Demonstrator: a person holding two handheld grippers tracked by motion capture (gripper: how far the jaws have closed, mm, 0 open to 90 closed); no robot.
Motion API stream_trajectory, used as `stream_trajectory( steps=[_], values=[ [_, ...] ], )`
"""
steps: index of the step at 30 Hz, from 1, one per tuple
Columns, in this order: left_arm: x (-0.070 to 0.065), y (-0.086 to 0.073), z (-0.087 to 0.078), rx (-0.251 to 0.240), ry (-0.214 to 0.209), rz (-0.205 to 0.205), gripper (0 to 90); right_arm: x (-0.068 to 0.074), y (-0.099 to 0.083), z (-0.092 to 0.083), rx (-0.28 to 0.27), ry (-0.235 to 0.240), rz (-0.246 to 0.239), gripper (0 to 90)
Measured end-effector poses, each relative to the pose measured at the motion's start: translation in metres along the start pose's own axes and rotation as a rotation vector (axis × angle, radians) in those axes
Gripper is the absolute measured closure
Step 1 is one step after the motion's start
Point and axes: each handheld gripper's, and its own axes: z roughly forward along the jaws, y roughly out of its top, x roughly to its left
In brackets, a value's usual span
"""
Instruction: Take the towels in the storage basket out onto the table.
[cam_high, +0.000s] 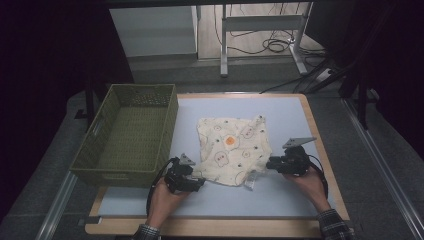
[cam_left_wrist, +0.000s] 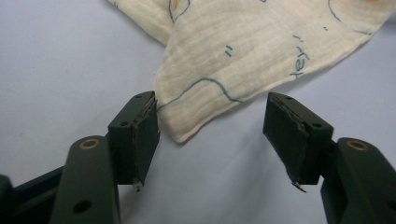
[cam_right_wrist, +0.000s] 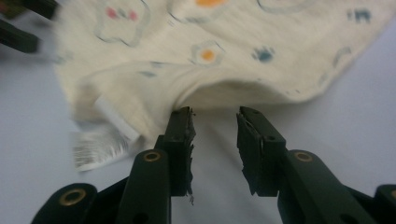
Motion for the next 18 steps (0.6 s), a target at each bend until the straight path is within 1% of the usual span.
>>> stream_trajectory(
  steps=[1, 2, 3, 4, 6, 9, 11, 13, 15, 16, 18],
  values=[
    [0.0, 0.0, -0.001, -0.003, -0.001, 0.002, 35.0, 0.005, 0.004, -0.005, -0.007, 0.005, -0.009, 64.5],
    [0.001, 0.0, -0.002, -0.013, -0.007, -0.005, 34.2, 0.009, 0.008, -0.012, -0.018, 0.01, -0.02, 64.1],
    [0.001, 0.0, -0.003, -0.019, -0.011, -0.011, 33.3, 0.015, 0.012, -0.02, -0.03, 0.025, -0.029, 63.9],
    [0.0, 0.001, -0.003, -0.023, -0.013, -0.011, 32.5, 0.018, 0.013, -0.024, -0.038, 0.028, -0.037, 63.5],
    [-0.002, 0.001, -0.004, -0.029, -0.017, -0.007, 31.8, 0.025, 0.014, -0.036, -0.025, 0.021, -0.047, 63.1],
    [-0.007, 0.001, -0.007, -0.028, -0.023, 0.009, 32.9, 0.028, 0.006, -0.045, -0.002, 0.008, -0.045, 63.6],
    [-0.01, 0.001, -0.01, -0.031, -0.018, 0.02, 34.6, 0.029, -0.004, -0.045, 0.02, 0.011, -0.043, 64.3],
    [-0.012, -0.001, -0.014, -0.037, -0.007, 0.022, 38.1, 0.031, -0.013, -0.041, 0.045, 0.035, -0.032, 65.8],
    [-0.013, -0.004, -0.019, -0.052, 0.004, 0.019, 41.7, 0.035, -0.022, -0.034, 0.06, 0.058, -0.032, 66.8],
    [-0.012, -0.005, -0.02, -0.053, 0.002, 0.017, 42.3, 0.037, -0.025, -0.031, 0.068, 0.066, -0.035, 66.8],
    [-0.011, -0.006, -0.021, -0.06, 0.008, 0.015, 44.4, 0.038, -0.03, -0.022, 0.07, 0.051, -0.05, 66.7]
  ],
)
